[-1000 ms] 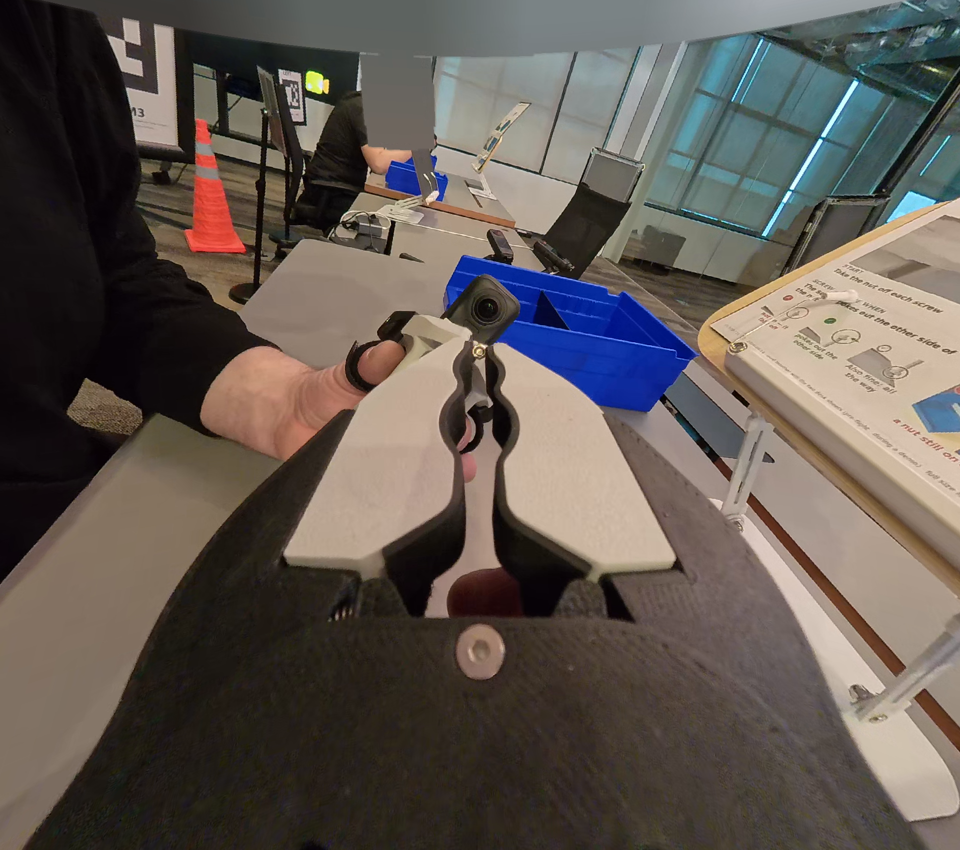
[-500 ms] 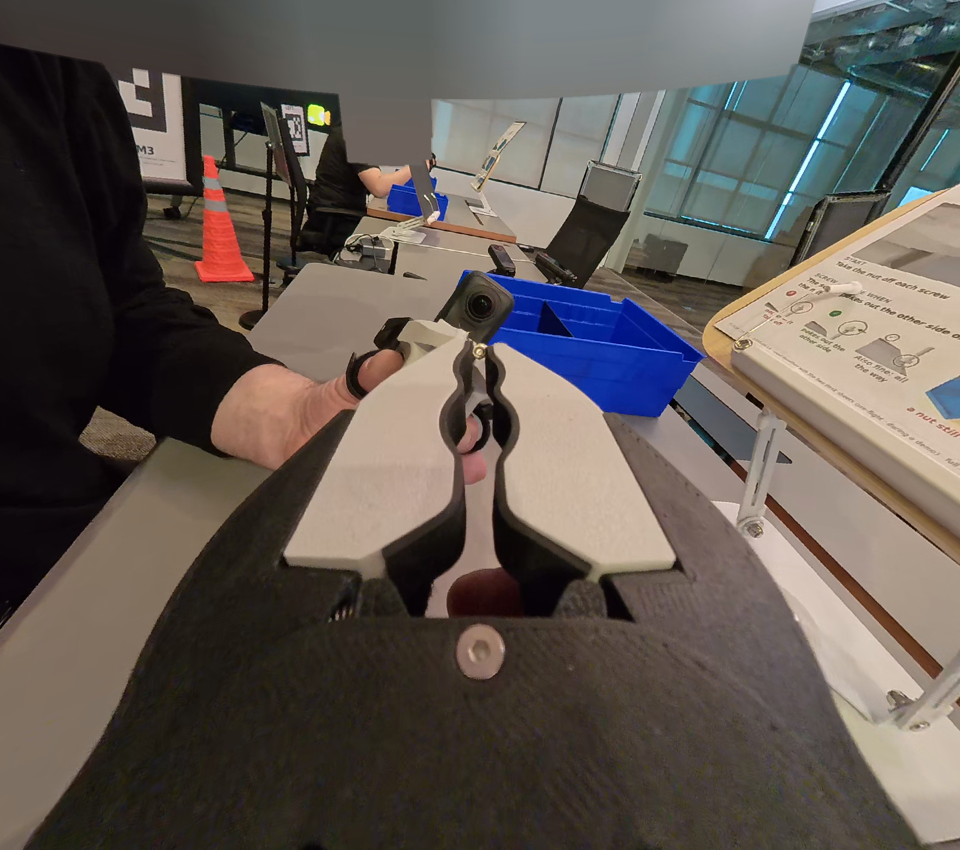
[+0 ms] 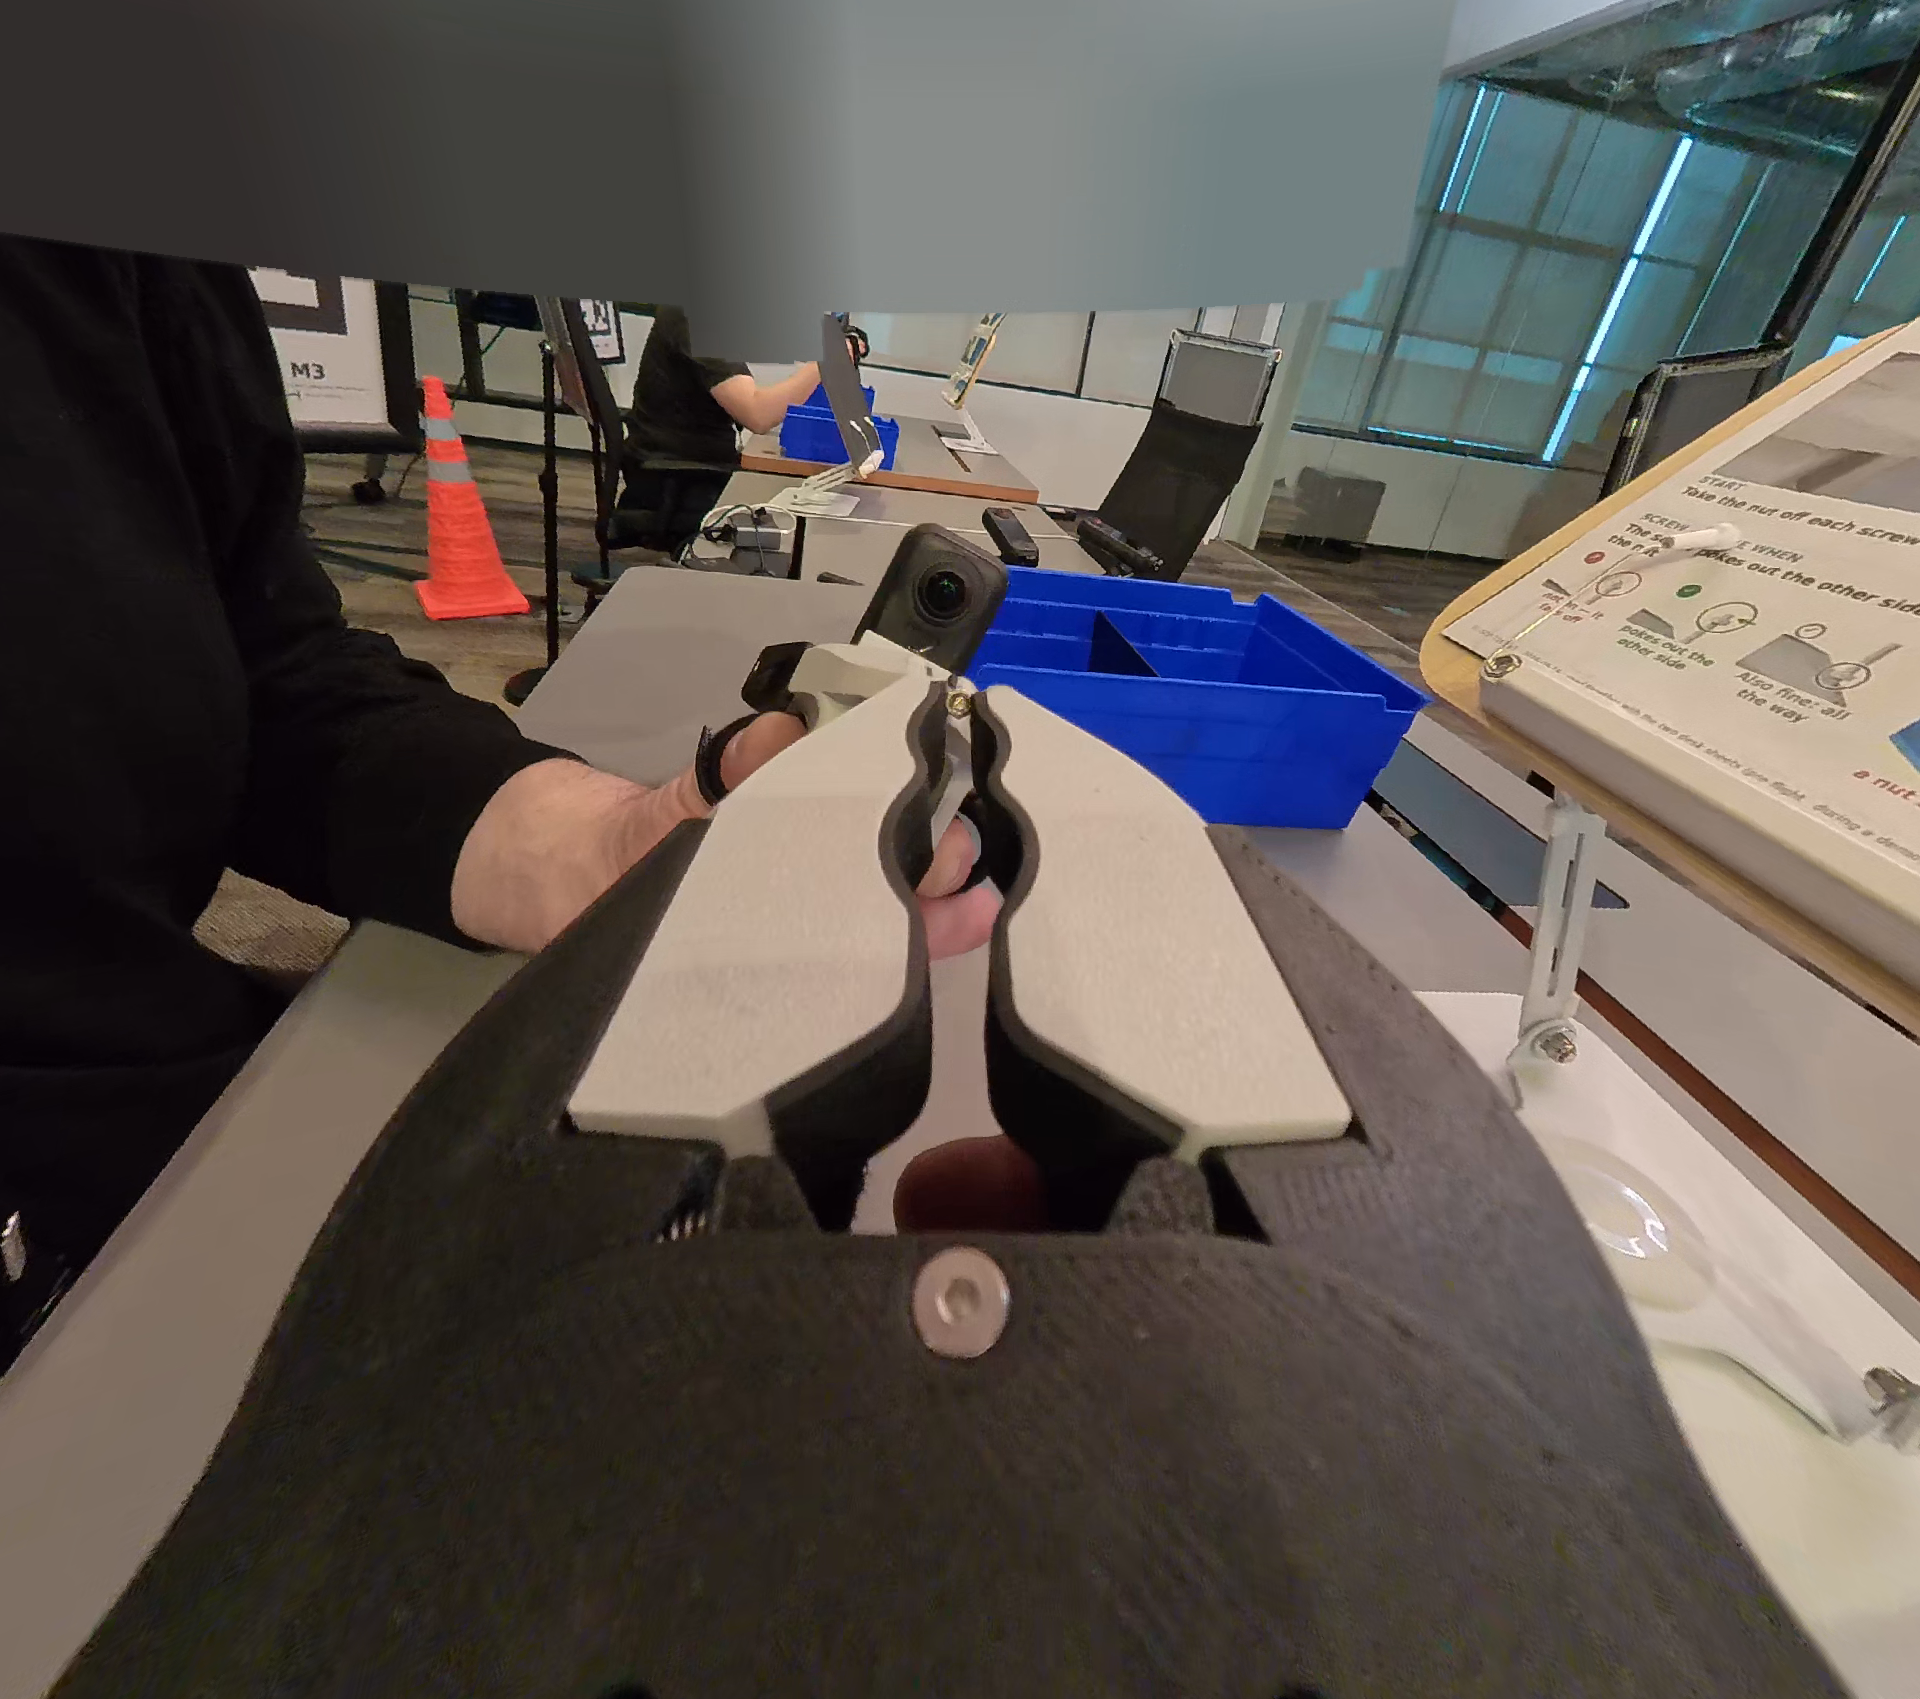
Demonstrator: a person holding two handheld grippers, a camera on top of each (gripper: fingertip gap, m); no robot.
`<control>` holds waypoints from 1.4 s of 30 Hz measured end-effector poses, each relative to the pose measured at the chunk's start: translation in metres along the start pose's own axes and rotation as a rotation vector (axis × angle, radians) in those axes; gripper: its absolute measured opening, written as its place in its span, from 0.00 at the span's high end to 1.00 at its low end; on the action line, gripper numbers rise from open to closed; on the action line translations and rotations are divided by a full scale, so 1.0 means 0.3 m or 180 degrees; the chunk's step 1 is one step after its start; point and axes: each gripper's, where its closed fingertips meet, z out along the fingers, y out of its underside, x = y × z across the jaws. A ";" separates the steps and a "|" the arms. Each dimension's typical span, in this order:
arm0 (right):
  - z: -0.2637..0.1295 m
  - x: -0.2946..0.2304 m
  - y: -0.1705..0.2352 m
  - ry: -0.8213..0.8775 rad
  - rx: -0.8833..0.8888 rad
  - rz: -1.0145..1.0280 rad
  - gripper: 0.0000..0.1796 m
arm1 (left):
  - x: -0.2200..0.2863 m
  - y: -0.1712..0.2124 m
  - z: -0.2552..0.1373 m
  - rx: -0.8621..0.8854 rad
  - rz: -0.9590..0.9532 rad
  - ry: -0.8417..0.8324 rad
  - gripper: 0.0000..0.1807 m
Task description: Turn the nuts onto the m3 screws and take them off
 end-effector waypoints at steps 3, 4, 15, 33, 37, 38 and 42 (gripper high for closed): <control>-0.002 0.003 0.001 0.0011 0.0023 0.0064 0.98 | -0.001 0.003 0.001 -0.0045 0.0085 -0.0049 0.99; -0.003 0.004 0.002 0.0013 0.0028 0.0090 0.98 | -0.001 0.003 0.002 -0.0056 0.0112 -0.0063 0.99; -0.012 0.001 0.006 -0.0046 0.0137 0.0402 0.98 | 0.001 0.010 0.005 -0.0275 0.0470 -0.0179 0.98; -0.018 -0.003 0.024 -0.0074 0.0128 0.0582 1.00 | -0.008 0.019 -0.005 -0.0506 0.0719 -0.0248 0.98; -0.030 0.001 0.019 -0.0062 0.0163 0.0591 1.00 | -0.007 0.005 -0.007 -0.0400 0.0638 -0.0221 0.98; -0.033 0.002 0.019 -0.0053 0.0162 0.0593 1.00 | -0.006 -0.003 -0.009 -0.0344 0.0589 -0.0205 0.98; -0.036 0.009 0.019 -0.0002 0.0145 0.0541 0.95 | -0.004 -0.006 -0.013 -0.0320 0.0531 -0.0160 0.98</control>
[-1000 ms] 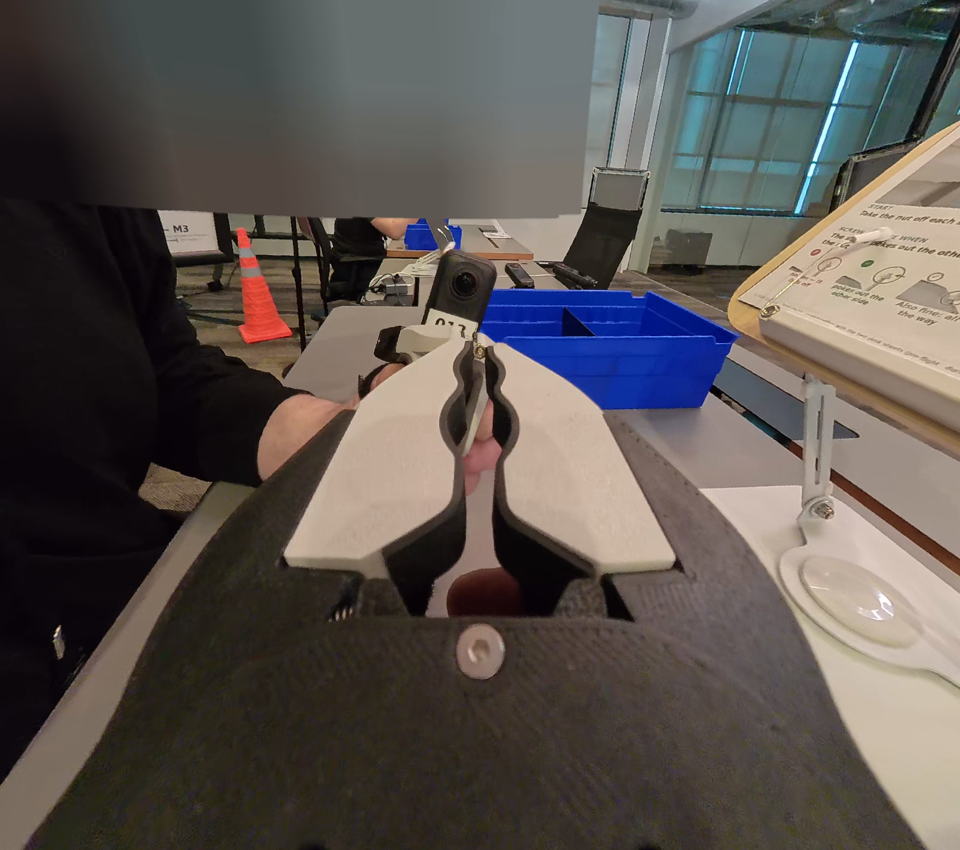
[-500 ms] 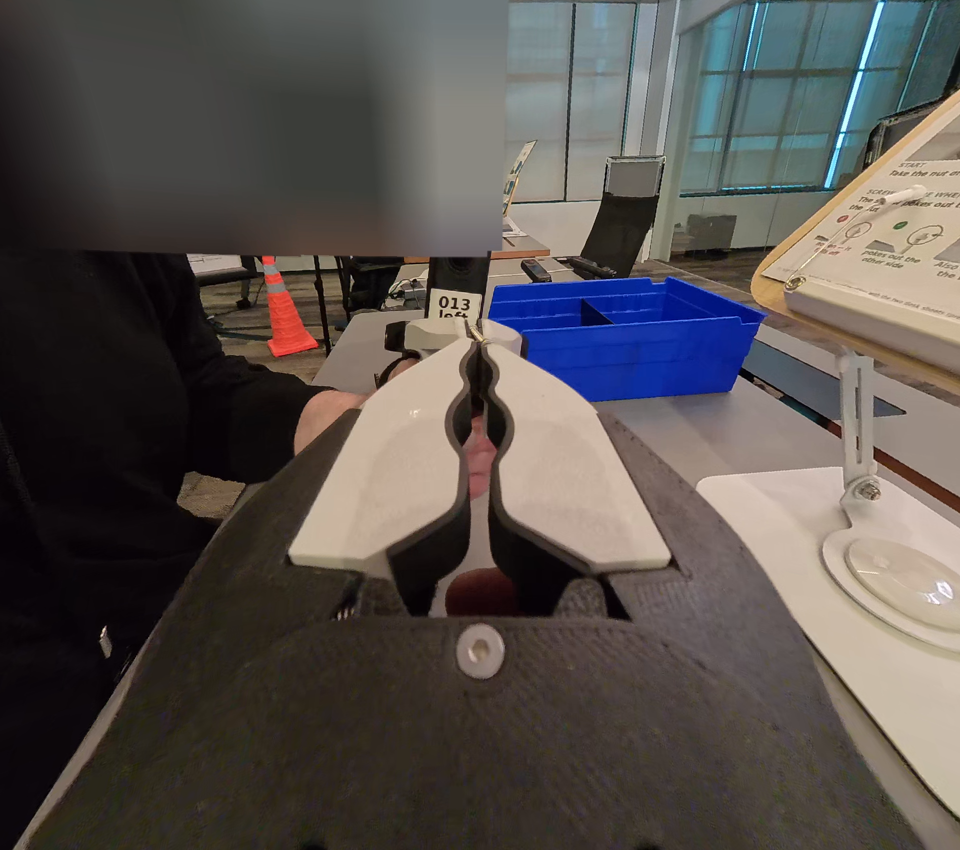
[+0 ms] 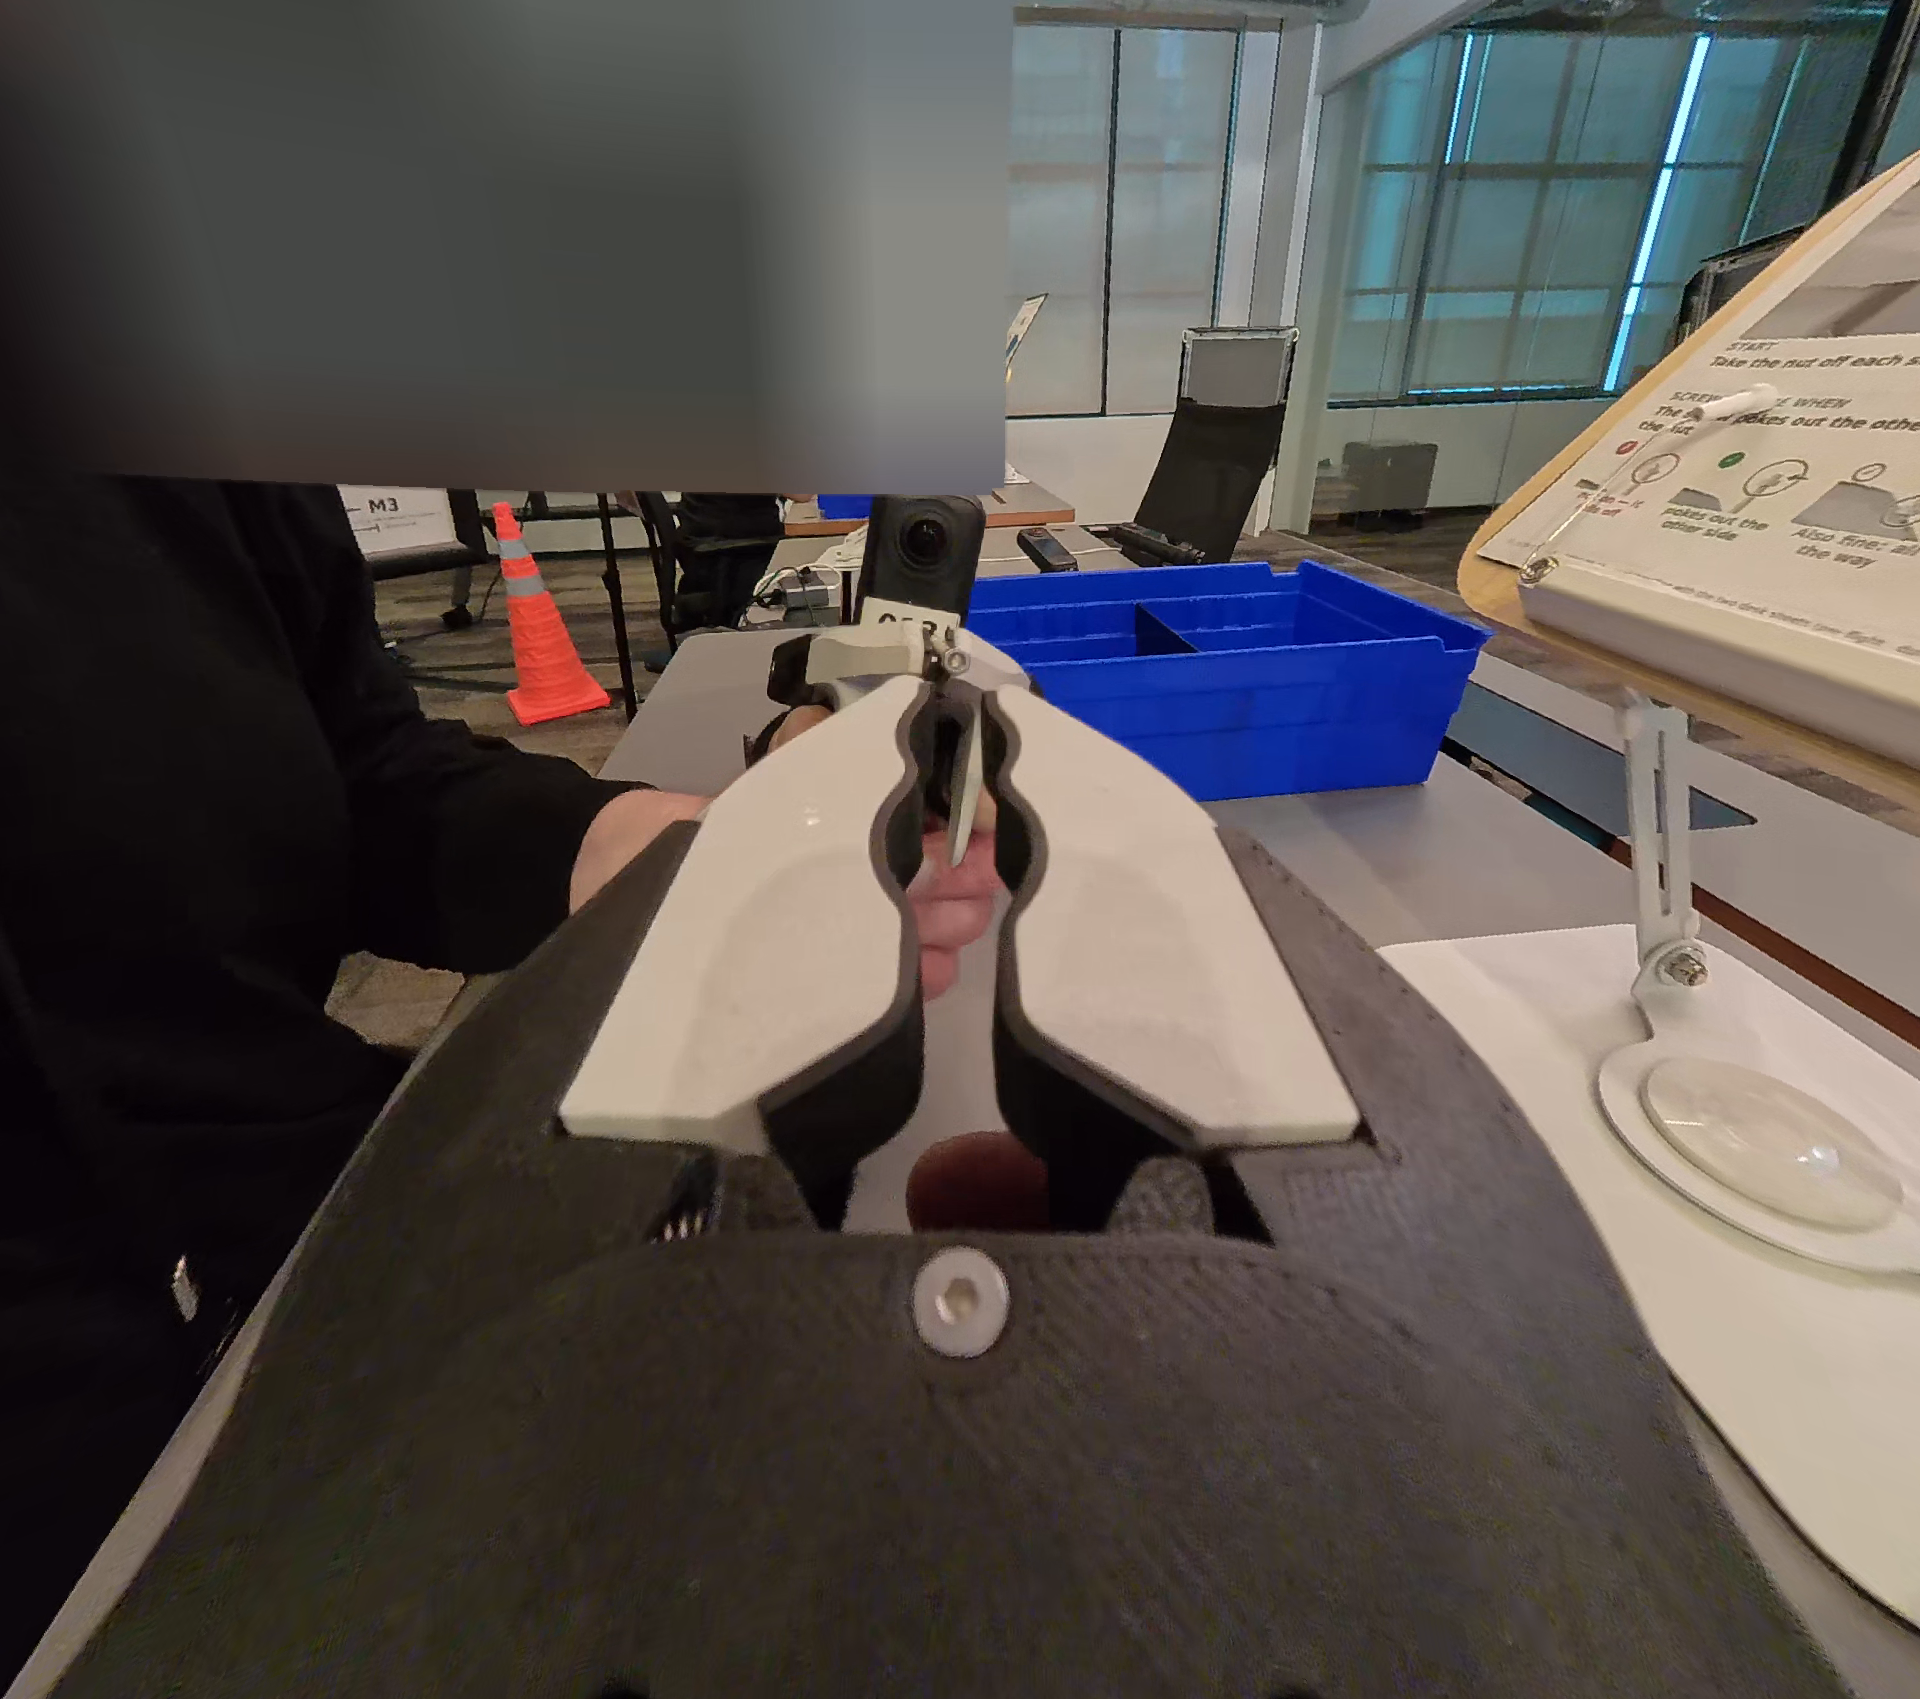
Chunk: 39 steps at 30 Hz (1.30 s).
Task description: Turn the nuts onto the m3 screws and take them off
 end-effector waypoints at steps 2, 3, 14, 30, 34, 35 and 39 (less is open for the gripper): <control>0.006 -0.005 0.000 -0.0018 -0.0048 -0.0081 0.94 | 0.005 0.003 0.005 -0.0006 -0.0022 0.0030 0.98; 0.010 -0.009 0.001 -0.0030 -0.0080 -0.0125 0.93 | 0.005 0.005 0.006 -0.0010 -0.0027 0.0029 0.98; 0.045 -0.037 0.021 -0.0134 -0.0293 -0.0302 0.91 | 0.009 0.005 0.009 -0.0002 -0.0030 0.0040 0.98; 0.040 -0.038 0.020 -0.0080 -0.0321 -0.0360 0.90 | 0.008 0.007 0.009 -0.0009 -0.0020 0.0027 0.98; 0.040 -0.055 0.043 -0.0175 -0.0415 -0.0346 0.93 | 0.005 0.006 0.008 -0.0010 -0.0011 0.0005 0.98; 0.040 -0.058 0.048 -0.0183 -0.0438 -0.0354 0.93 | 0.006 0.007 0.008 -0.0011 -0.0010 0.0008 0.98; 0.031 -0.034 0.029 -0.0058 -0.0340 -0.0350 0.90 | 0.006 0.008 0.007 -0.0017 -0.0014 0.0010 0.98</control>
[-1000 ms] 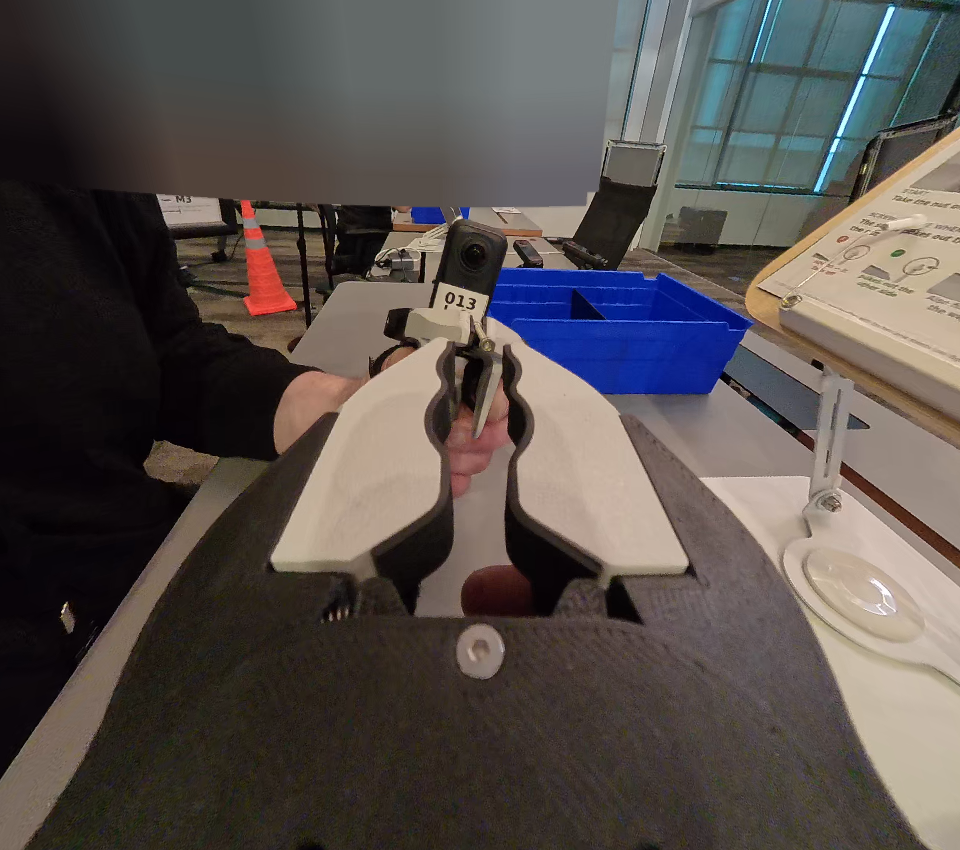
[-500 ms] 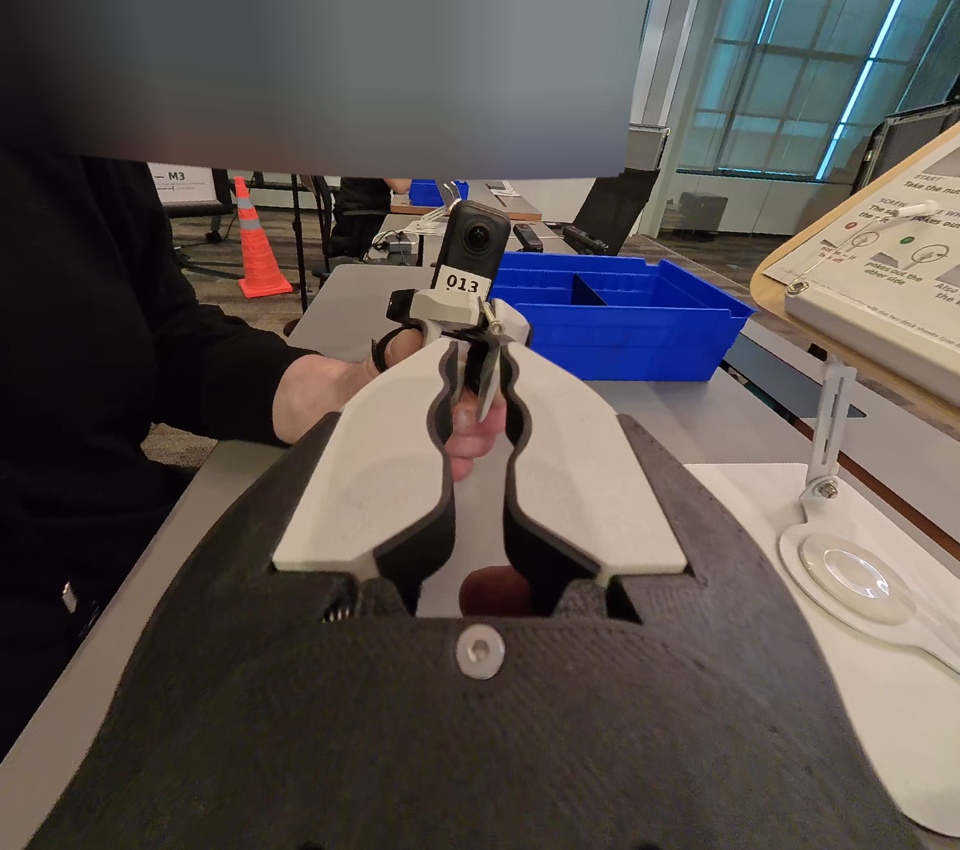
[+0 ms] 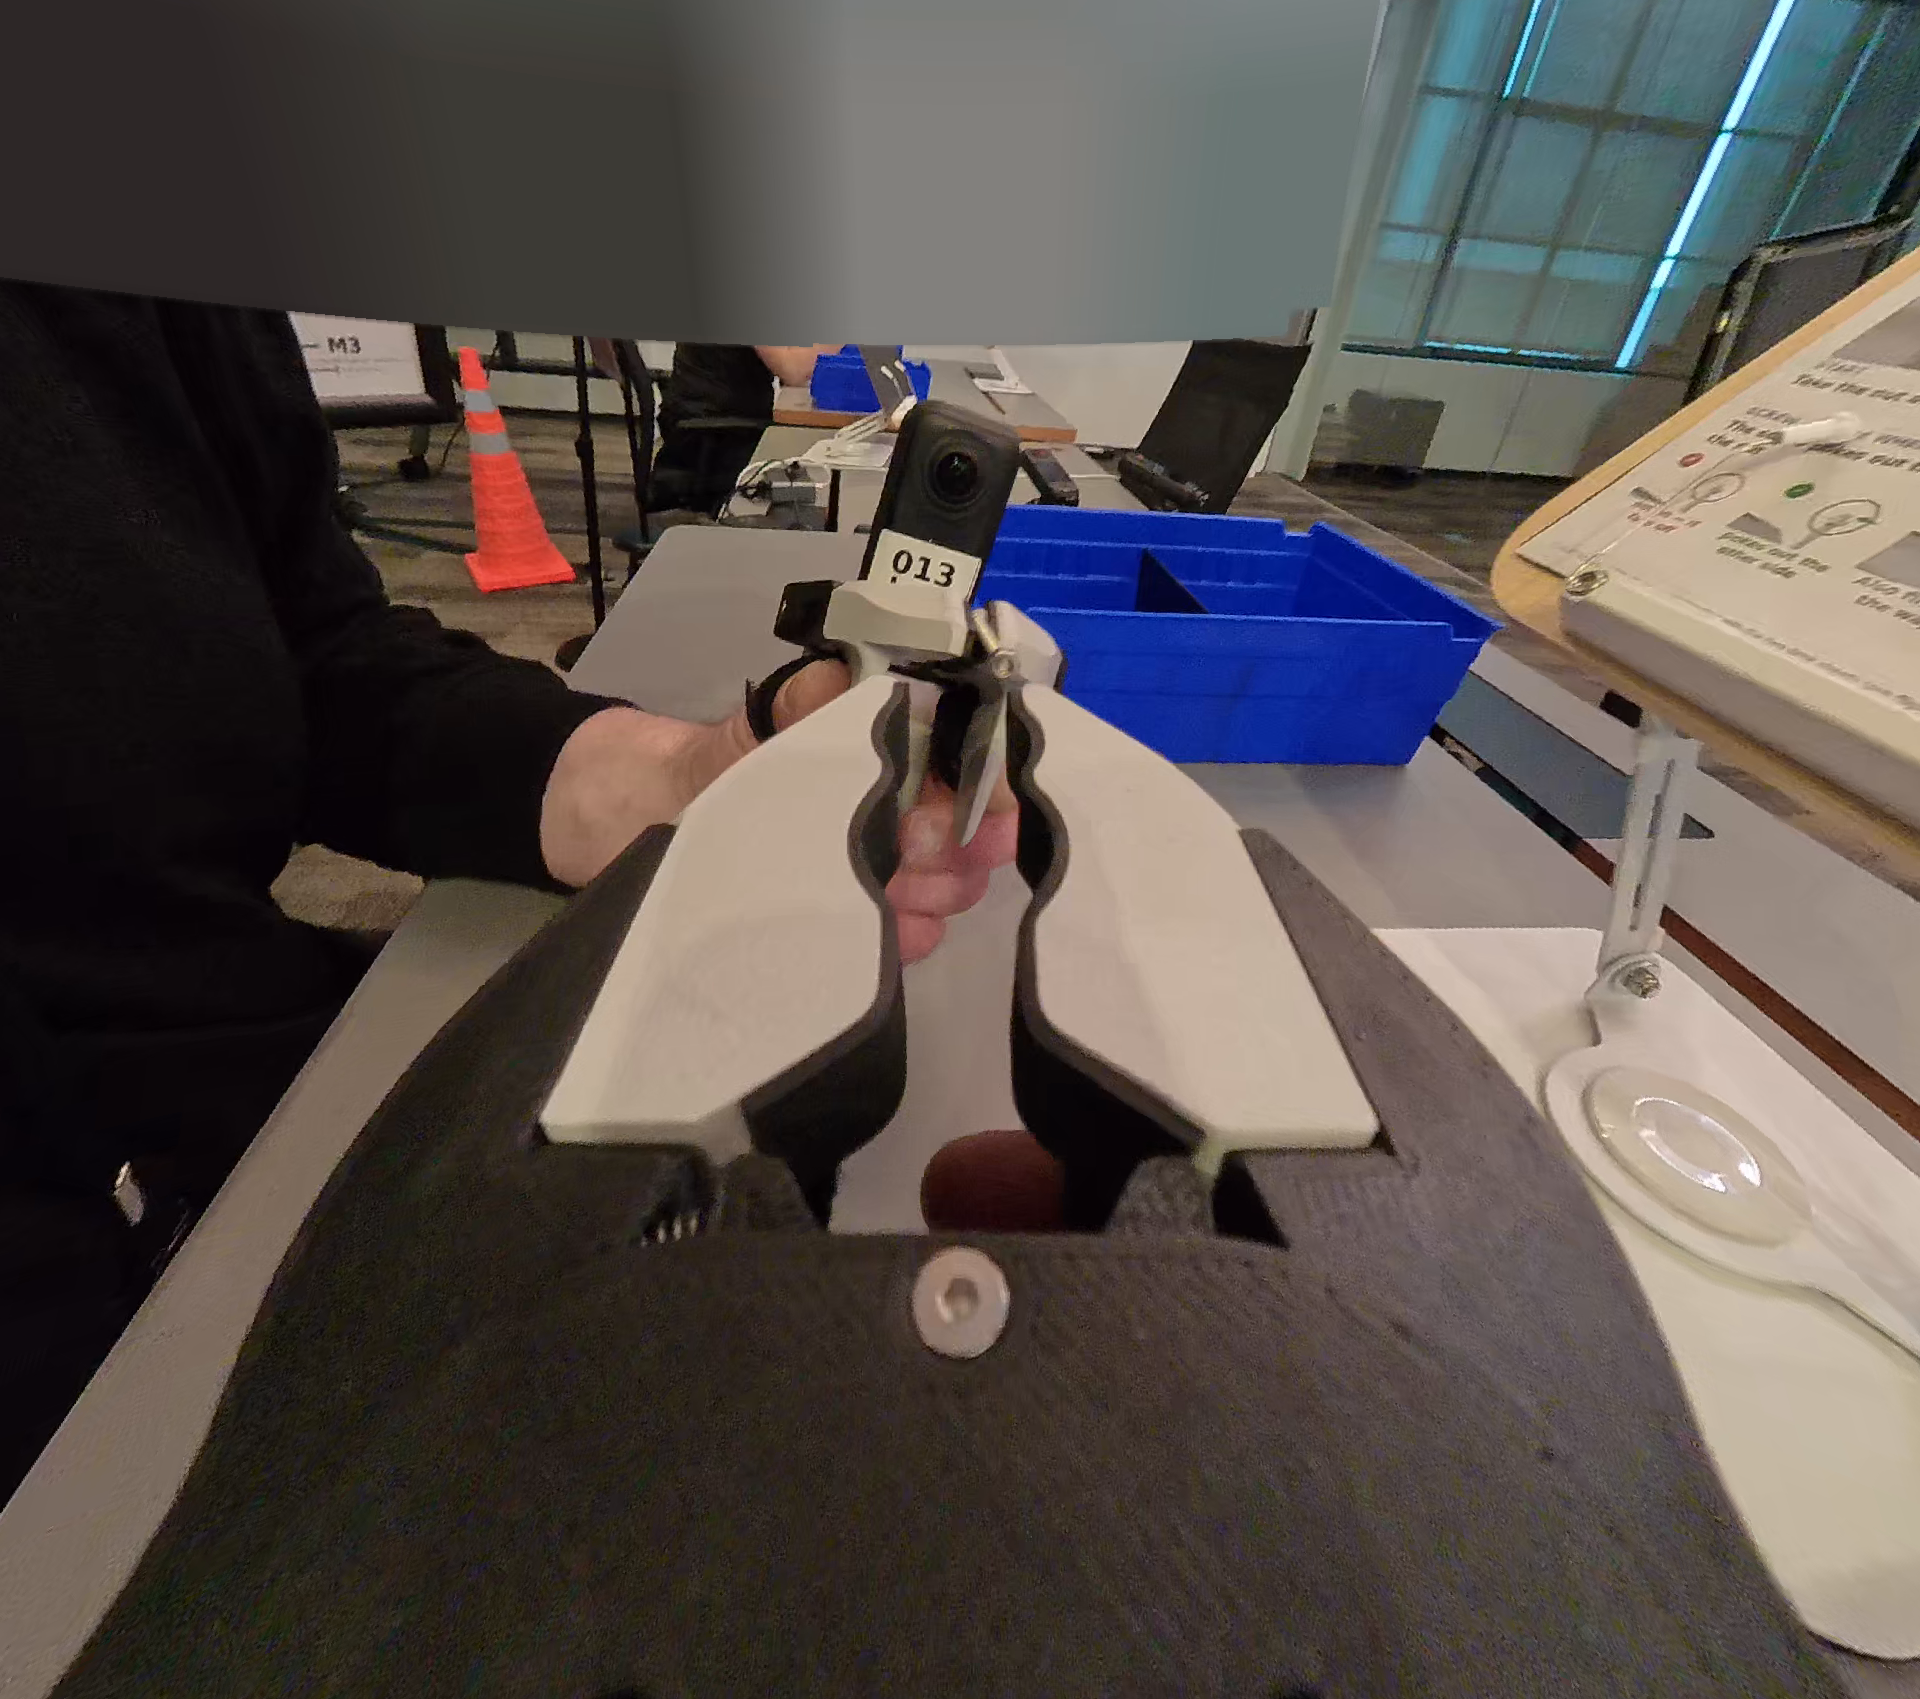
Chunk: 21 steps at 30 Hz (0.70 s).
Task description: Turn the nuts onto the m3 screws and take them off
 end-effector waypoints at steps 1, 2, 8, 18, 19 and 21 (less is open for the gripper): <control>-0.001 0.005 -0.005 0.0027 0.0019 -0.0010 0.89 | 0.000 0.001 0.000 -0.0003 0.0000 -0.0001 0.98; 0.000 0.007 -0.007 0.0043 0.0007 -0.0021 0.87 | -0.001 0.002 0.000 -0.0008 0.0000 -0.0001 0.98; 0.013 -0.005 -0.004 -0.0008 -0.0024 -0.0068 0.87 | -0.003 0.003 0.000 -0.0015 0.0013 -0.0014 0.98; 0.009 -0.001 0.010 -0.0006 -0.0089 -0.0051 0.89 | -0.007 0.000 -0.001 0.0000 0.0009 -0.0027 0.98; 0.007 0.004 0.002 0.0029 -0.0042 -0.0065 0.89 | -0.006 0.000 -0.001 -0.0001 0.0009 -0.0024 0.98; 0.007 0.008 -0.008 0.0060 0.0000 -0.0078 0.87 | -0.006 -0.001 -0.001 0.0003 0.0003 -0.0019 0.98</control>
